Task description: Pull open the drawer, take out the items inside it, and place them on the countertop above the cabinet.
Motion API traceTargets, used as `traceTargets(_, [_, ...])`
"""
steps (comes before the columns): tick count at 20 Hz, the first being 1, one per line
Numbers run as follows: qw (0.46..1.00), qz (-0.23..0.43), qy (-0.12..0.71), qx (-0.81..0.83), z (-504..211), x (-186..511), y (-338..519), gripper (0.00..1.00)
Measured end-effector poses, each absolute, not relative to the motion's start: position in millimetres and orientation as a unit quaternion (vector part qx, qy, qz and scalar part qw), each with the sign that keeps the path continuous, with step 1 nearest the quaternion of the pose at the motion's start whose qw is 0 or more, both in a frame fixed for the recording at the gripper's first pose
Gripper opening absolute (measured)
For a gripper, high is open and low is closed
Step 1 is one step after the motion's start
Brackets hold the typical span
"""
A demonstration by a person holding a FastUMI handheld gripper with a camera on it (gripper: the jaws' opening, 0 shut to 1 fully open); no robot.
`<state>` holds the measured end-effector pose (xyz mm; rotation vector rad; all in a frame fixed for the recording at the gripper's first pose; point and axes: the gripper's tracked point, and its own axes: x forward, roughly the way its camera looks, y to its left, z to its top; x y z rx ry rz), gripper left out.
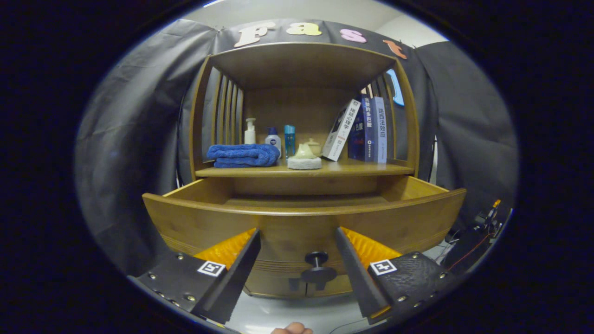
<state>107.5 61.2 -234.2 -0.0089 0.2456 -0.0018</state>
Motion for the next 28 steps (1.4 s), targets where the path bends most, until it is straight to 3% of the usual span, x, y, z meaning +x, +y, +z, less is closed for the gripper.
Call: traceTargets(28, [0.992,0.002,0.127,0.010,-244.4,225.9,67.1,0.97])
